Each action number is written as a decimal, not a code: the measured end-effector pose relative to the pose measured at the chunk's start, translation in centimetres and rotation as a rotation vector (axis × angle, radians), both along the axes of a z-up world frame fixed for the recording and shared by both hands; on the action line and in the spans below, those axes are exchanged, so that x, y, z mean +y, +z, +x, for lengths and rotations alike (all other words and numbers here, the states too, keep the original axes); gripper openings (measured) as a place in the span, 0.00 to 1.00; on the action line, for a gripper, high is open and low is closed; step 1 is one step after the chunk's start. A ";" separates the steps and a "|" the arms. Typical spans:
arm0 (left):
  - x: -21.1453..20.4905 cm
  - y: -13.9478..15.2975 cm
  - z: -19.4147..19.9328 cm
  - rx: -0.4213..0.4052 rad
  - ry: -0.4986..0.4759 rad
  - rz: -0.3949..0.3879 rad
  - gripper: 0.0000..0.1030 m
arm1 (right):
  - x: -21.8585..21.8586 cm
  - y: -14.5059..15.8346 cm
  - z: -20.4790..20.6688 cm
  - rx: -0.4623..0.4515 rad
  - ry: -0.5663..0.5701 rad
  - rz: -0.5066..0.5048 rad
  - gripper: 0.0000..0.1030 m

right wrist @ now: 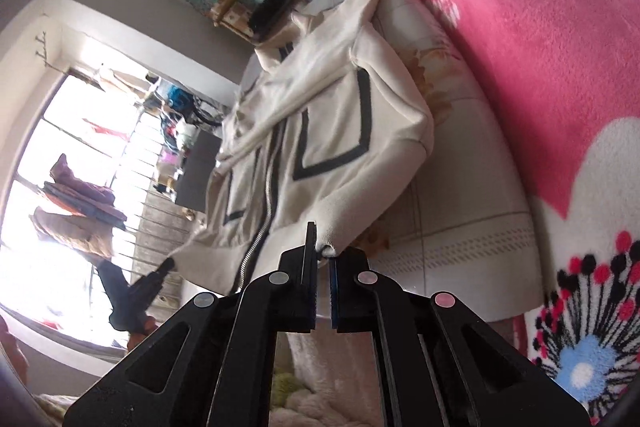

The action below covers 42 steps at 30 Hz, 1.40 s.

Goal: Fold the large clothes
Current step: 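Lift the hem with both tools and fold it toward the collar, then lay the folded hem flat over the sleeves and open both tools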

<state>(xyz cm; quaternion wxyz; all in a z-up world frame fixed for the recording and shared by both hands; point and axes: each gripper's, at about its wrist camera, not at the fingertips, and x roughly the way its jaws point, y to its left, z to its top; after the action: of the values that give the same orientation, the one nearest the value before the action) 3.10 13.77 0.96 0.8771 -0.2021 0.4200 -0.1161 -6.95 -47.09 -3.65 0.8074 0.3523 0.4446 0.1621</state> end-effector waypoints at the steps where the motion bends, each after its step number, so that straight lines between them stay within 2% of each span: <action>1: 0.1 0.2 0.9 -0.003 0.004 -0.012 0.05 | -0.4 0.0 0.6 -0.003 -0.013 0.042 0.03; 6: -0.1 0.5 5.5 -0.012 0.030 -0.017 0.05 | -1.6 -0.1 4.5 -0.010 -0.080 0.146 0.03; 13: 0.3 -1.3 12.4 0.020 0.072 -0.026 0.05 | -2.6 -1.3 10.5 -0.016 -0.137 0.200 0.04; 15: 0.2 -2.1 14.0 0.030 0.078 -0.026 0.06 | -2.7 -1.9 11.9 -0.018 -0.149 0.207 0.10; 16: 0.2 -2.6 14.6 0.028 0.081 -0.030 0.06 | -2.8 -2.2 12.4 -0.021 -0.168 0.196 0.16; 17: 0.3 -3.0 15.2 0.030 0.092 -0.026 0.08 | -3.1 -2.4 12.9 -0.020 -0.194 0.178 0.33; 19: 0.7 -3.7 15.9 0.040 0.129 -0.015 0.15 | -3.9 -2.8 13.4 -0.027 -0.243 0.161 0.47; 22: 1.7 -4.3 16.1 0.049 0.145 -0.052 0.18 | -4.5 -2.9 13.3 -0.036 -0.267 0.153 0.48; 25: 1.3 -3.7 15.1 0.020 0.115 -0.018 0.18 | -3.4 -1.7 12.7 -0.073 -0.233 0.031 0.51; 27: -0.1 -3.1 14.4 -0.002 0.043 0.021 0.19 | -1.4 -0.7 12.5 -0.092 -0.167 -0.083 0.52; 29: -2.1 -2.6 13.6 -0.023 -0.044 0.051 0.25 | 1.6 0.0 12.5 -0.109 -0.075 -0.195 0.57; 31: -4.5 -2.6 12.9 -0.023 -0.141 0.075 0.36 | 4.9 0.2 12.6 -0.110 0.025 -0.301 0.58; 32: -5.8 -2.8 12.7 -0.018 -0.176 0.106 0.38 | 6.7 0.1 12.6 -0.108 0.084 -0.354 0.60; 35: -8.9 -4.3 12.7 0.010 -0.195 0.271 0.40 | 11.0 -0.9 13.0 -0.095 0.188 -0.502 0.60; 38: -10.1 -6.4 13.2 0.037 -0.162 0.390 0.40 | 13.6 -2.5 13.5 -0.059 0.230 -0.623 0.60; 39: -10.2 -6.6 13.2 0.014 -0.149 0.411 0.40 | 13.9 -3.0 13.6 -0.049 0.230 -0.653 0.60; 40: -10.3 -6.7 13.2 0.007 -0.139 0.429 0.37 | 14.0 -3.3 13.7 -0.045 0.235 -0.673 0.58; 41: -10.5 -6.8 13.1 -0.001 -0.129 0.453 0.33 | 14.2 -3.8 13.7 -0.036 0.234 -0.701 0.45; 42: -10.6 -6.8 13.1 -0.010 -0.121 0.478 0.23 | 14.4 -4.2 14.0 -0.027 0.221 -0.745 0.40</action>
<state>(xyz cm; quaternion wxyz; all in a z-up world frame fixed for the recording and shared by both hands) 16.24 3.20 -5.83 0.8934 0.0374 0.4427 -0.0667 7.03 -32.65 -7.81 0.8635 -0.0172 0.4975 0.0805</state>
